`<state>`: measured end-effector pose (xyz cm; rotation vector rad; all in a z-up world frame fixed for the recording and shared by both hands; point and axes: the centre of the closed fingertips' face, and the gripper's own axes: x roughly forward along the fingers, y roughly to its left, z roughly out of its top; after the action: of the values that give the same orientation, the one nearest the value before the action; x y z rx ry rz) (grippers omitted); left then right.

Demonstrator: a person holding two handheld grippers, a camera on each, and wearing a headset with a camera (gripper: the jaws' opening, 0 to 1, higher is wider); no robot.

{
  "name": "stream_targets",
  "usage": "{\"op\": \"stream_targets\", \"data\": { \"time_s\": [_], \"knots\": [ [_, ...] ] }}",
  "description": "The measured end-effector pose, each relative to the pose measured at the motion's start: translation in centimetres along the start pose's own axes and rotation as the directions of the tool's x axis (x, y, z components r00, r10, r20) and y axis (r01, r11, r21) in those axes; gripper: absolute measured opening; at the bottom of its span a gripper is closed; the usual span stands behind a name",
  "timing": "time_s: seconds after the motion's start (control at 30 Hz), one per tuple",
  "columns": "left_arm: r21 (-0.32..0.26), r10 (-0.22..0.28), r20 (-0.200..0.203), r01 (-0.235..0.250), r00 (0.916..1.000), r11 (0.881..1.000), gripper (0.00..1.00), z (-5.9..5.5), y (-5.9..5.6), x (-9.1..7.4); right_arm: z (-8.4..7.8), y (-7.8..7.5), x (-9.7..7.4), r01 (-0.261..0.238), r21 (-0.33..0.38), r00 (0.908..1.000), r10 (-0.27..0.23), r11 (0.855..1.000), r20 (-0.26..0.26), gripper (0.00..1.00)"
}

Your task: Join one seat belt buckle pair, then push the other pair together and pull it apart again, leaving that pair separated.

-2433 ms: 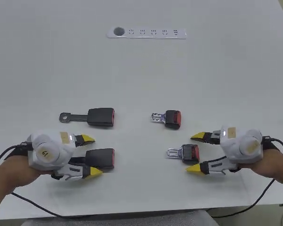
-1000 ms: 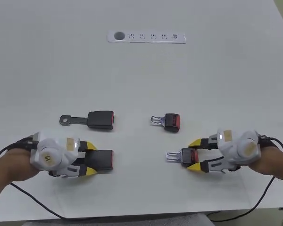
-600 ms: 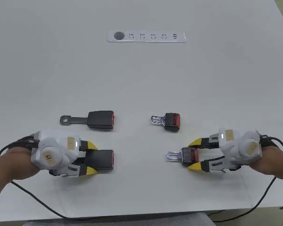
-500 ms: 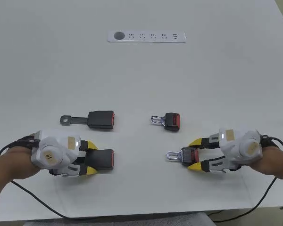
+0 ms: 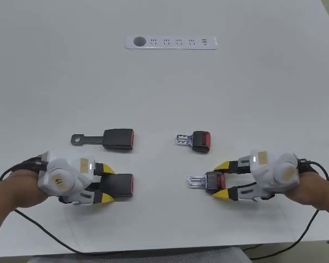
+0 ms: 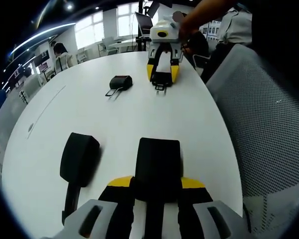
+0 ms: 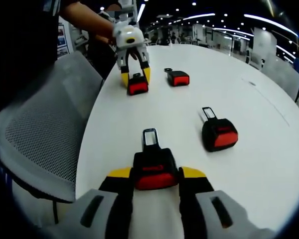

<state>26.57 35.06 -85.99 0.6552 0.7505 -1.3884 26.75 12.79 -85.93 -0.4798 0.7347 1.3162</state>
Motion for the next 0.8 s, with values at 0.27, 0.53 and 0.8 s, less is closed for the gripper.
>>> {"op": "stream_targets", "data": {
  "time_s": [0.27,0.53,0.8],
  "knots": [
    [-0.001,0.000,-0.001,0.000,1.0000,1.000,0.34,0.0,0.0,0.0,0.9,0.2,0.9,-0.010,-0.003,0.9999,0.010,1.000,0.013,0.35],
    [0.000,-0.001,-0.005,0.001,1.0000,1.000,0.34,0.0,0.0,0.0,1.7,0.5,1.9,-0.014,0.000,0.9994,0.014,1.000,0.031,0.35],
    [-0.003,0.000,-0.008,0.000,1.0000,1.000,0.34,0.0,0.0,0.0,3.1,0.5,3.1,-0.016,0.013,0.9981,0.015,1.000,0.059,0.35]
  ]
}}
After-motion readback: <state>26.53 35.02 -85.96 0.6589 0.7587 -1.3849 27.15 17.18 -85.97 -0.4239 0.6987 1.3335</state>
